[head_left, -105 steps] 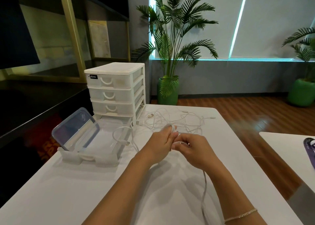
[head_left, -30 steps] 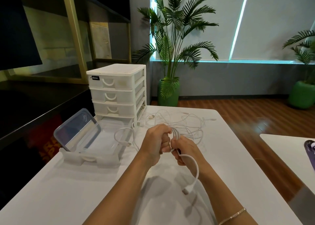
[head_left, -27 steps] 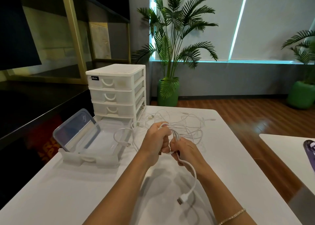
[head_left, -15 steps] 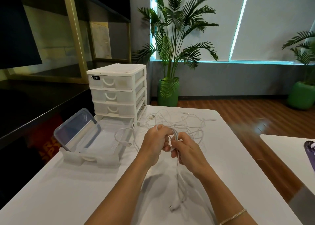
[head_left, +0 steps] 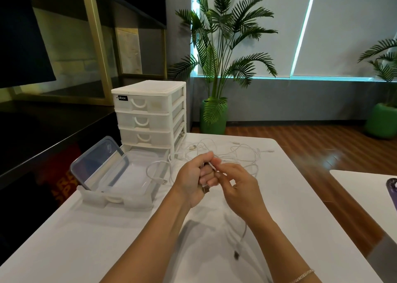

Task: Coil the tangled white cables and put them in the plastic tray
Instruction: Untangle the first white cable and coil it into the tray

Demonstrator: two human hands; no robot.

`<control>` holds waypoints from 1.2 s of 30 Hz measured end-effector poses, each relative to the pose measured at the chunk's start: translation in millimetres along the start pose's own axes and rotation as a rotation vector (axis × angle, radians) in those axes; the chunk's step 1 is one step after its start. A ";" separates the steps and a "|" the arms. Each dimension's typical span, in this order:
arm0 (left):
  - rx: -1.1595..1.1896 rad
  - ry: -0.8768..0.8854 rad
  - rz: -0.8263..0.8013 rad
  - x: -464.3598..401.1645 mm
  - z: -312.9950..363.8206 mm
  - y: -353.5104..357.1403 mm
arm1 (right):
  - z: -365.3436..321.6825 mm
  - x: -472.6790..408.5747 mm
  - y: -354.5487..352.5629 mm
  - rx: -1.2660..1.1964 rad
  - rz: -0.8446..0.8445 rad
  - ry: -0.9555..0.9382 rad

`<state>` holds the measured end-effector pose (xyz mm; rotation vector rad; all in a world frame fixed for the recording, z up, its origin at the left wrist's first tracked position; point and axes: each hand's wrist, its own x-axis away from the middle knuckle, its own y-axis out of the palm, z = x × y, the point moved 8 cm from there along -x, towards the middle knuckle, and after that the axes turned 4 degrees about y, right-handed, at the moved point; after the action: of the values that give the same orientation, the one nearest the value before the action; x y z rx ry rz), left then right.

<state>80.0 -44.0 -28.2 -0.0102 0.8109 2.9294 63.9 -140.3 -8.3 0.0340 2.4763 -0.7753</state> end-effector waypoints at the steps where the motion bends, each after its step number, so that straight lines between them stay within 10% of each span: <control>1: -0.049 0.003 -0.003 0.4 -0.9 0.7 | 2.6 -1.4 -0.1 0.021 -0.014 0.020; 12: -0.962 0.297 0.192 -0.2 20.8 -10.2 | 9.8 -0.3 -8.5 -0.197 -0.021 0.247; 27: -0.942 0.345 0.159 2.4 25.8 -2.3 | 16.5 1.9 -18.3 -0.816 0.027 0.516; 36: -1.008 0.743 0.216 23.3 52.2 10.6 | 8.8 3.6 -10.0 -1.433 -0.154 0.607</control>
<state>56.9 -24.1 21.3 -1.1619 -0.7690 3.1481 63.4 -153.8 -11.0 -0.4956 3.0052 1.2317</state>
